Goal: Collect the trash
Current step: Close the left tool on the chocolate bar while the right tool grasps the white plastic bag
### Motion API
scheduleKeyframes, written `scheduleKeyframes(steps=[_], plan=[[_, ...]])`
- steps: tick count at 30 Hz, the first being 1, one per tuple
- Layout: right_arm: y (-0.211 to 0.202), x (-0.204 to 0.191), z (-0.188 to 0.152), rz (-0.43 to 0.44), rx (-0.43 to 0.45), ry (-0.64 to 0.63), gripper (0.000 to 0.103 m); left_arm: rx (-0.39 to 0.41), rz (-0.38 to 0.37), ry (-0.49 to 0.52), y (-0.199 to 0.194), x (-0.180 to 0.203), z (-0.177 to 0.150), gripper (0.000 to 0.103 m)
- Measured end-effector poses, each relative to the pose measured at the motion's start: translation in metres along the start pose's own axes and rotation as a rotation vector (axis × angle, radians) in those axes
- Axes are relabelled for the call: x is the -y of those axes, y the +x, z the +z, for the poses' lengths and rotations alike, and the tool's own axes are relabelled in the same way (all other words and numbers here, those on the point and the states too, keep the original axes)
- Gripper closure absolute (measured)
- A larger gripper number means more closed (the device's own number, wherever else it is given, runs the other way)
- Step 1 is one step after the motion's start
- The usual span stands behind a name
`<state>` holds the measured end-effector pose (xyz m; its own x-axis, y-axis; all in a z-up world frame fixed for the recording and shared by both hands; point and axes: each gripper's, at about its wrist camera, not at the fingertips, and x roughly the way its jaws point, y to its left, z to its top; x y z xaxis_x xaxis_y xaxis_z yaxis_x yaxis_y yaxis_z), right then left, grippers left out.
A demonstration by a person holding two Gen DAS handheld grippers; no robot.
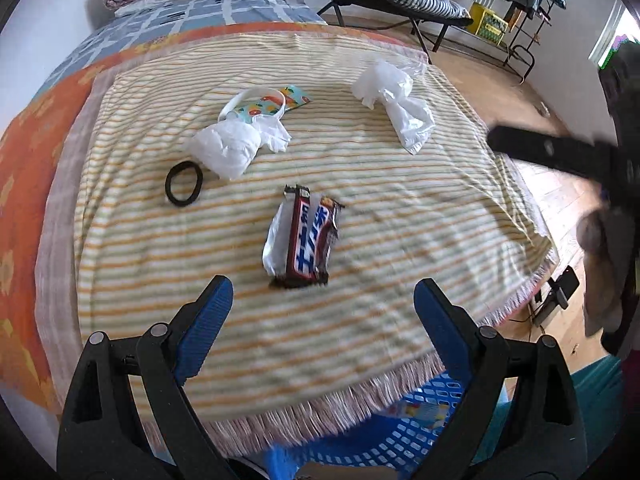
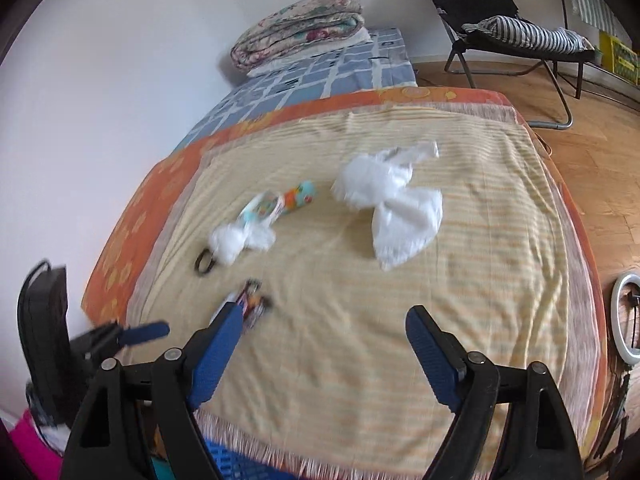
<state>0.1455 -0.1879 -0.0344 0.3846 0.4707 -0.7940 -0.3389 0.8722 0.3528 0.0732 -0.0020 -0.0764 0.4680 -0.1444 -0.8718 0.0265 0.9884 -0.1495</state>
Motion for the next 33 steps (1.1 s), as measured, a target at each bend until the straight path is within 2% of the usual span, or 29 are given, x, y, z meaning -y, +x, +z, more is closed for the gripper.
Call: scheduleKeyframes(steps=[9,12,15,20,25,28,33], plan=[[0.044,0.022,0.050,-0.056,0.017,0.079,0.011,-0.041,0.011,0.019,0.022,0.003,0.008,0.010],[0.056,0.027,0.062,-0.064,0.020,0.104,0.011,-0.049,0.030,0.036,0.026,0.004,0.009,0.015],[0.068,0.030,0.072,-0.084,0.027,0.120,0.010,-0.061,0.040,0.042,0.032,0.002,0.009,0.015],[0.088,0.036,0.084,-0.119,0.024,0.146,0.010,-0.078,0.036,0.025,0.041,-0.002,0.012,0.022],[0.101,0.043,0.090,-0.142,0.026,0.171,0.010,-0.090,0.035,0.027,0.049,-0.003,0.017,0.023],[0.108,0.045,0.091,-0.142,0.025,0.182,0.010,-0.103,0.039,0.031,0.056,-0.002,0.021,0.031],[0.116,0.050,0.093,-0.141,0.024,0.211,0.010,-0.110,0.042,0.022,0.063,-0.005,0.025,0.036]])
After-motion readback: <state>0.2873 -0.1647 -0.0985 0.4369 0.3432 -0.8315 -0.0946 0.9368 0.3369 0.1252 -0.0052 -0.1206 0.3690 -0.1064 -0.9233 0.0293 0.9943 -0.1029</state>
